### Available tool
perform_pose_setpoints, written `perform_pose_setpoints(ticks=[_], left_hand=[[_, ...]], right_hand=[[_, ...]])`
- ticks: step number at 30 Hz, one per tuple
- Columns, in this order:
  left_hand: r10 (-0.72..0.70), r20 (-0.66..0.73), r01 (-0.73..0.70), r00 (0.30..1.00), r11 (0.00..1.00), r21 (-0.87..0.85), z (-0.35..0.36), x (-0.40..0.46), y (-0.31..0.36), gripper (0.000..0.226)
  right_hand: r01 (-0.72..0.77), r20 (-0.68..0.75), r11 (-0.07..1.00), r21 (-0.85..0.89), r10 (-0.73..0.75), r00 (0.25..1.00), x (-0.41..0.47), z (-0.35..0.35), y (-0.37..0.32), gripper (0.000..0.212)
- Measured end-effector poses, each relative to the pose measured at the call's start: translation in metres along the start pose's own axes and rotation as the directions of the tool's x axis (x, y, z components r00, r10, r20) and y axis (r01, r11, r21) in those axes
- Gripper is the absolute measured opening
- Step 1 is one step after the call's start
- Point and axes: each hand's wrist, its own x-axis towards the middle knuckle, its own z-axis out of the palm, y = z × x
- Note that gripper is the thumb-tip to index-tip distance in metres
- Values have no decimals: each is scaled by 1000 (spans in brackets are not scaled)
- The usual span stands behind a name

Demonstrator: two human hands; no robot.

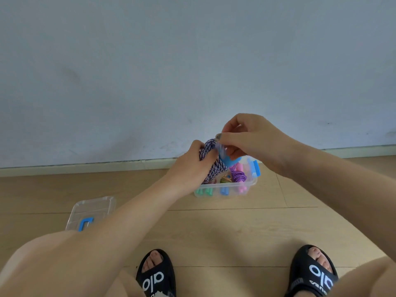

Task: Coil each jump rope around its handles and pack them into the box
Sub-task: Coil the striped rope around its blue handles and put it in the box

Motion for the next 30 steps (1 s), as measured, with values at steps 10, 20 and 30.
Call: perform_pose_setpoints(ticks=[10, 20, 30], left_hand=[[-220, 183, 280, 958, 851, -444, 11, 14, -14, 37], [-214, 270, 343, 939, 657, -671, 31, 55, -6, 37], [-327, 330, 449, 885, 784, -429, 57, 139, -61, 49]], right_hand=[[-307, -129, 948, -83, 295, 947, 10, -5, 56, 33], [-475, 317, 804, 358, 374, 872, 42, 8, 77, 43], [-449, 114, 729, 517, 461, 880, 132, 8, 159, 25]])
